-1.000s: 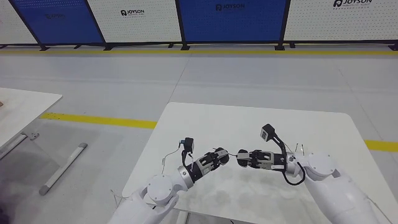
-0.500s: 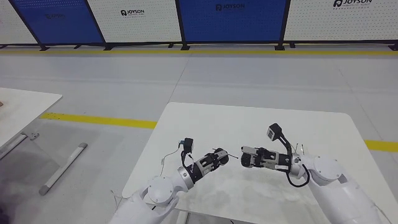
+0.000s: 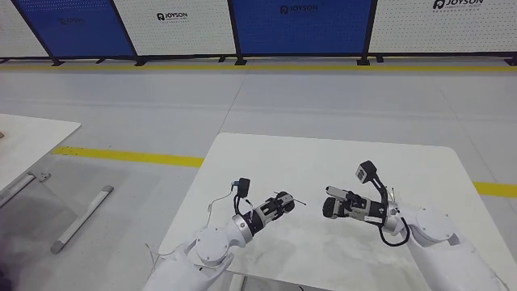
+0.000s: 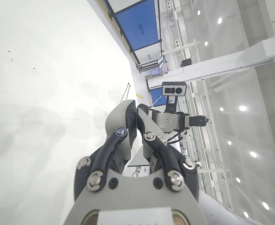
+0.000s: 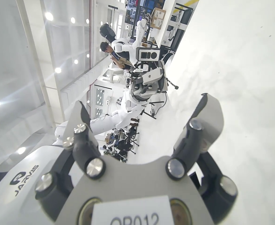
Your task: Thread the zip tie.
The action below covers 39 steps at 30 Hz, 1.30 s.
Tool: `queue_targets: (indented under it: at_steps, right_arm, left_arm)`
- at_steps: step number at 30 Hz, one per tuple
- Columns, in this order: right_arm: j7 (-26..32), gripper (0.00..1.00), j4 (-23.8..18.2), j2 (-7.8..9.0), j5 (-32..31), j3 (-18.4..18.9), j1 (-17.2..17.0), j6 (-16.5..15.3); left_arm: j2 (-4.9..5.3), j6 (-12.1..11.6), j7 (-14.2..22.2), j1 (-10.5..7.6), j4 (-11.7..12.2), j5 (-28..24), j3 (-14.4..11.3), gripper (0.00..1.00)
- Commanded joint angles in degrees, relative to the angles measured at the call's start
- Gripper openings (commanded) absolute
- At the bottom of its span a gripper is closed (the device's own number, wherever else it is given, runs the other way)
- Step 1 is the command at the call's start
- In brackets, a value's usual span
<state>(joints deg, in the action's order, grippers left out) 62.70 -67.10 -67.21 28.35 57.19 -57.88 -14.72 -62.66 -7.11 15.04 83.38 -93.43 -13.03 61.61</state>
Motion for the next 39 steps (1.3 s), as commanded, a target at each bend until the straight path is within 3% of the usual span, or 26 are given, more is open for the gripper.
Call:
queue_targets:
  at_steps: [1, 13, 17, 22, 26, 34, 39]
  right_arm:
    - [0.00, 1.00, 0.00, 0.00, 0.00, 0.00, 0.00, 0.00]
    - [0.00, 1.00, 0.00, 0.00, 0.00, 0.00, 0.00, 0.00]
    - [0.00, 1.00, 0.00, 0.00, 0.00, 0.00, 0.00, 0.00]
    - [0.00, 1.00, 0.00, 0.00, 0.00, 0.00, 0.00, 0.00]
    - [0.00, 1.00, 0.00, 0.00, 0.00, 0.00, 0.00, 0.00]
    - [0.00, 1.00, 0.00, 0.00, 0.00, 0.00, 0.00, 0.00]
    - [0.00, 1.00, 0.00, 0.00, 0.00, 0.00, 0.00, 0.00]
  left_arm:
    - [0.00, 0.00, 0.00, 0.00, 0.00, 0.00, 0.00, 0.00]
    - [-0.01, 0.03, -0.06, 0.01, 0.03, 0.01, -0.03, 0.00]
    - [-0.09, -1.92, -1.10, 0.11, 0.49, 1.11, 0.13, 0.00]
    - [0.32, -3.10, 4.35, 0.58, 0.25, -7.78, 3.91, 0.00]
    - [0.93, -5.44, 6.57, 2.03, -2.96, -10.54, 8.03, 0.00]
    - [1.70, -7.78, 5.77, 5.80, -12.99, -10.65, 14.60, 0.00]
    - [1.70, -7.78, 5.77, 5.80, -12.99, -10.65, 14.60, 0.00]
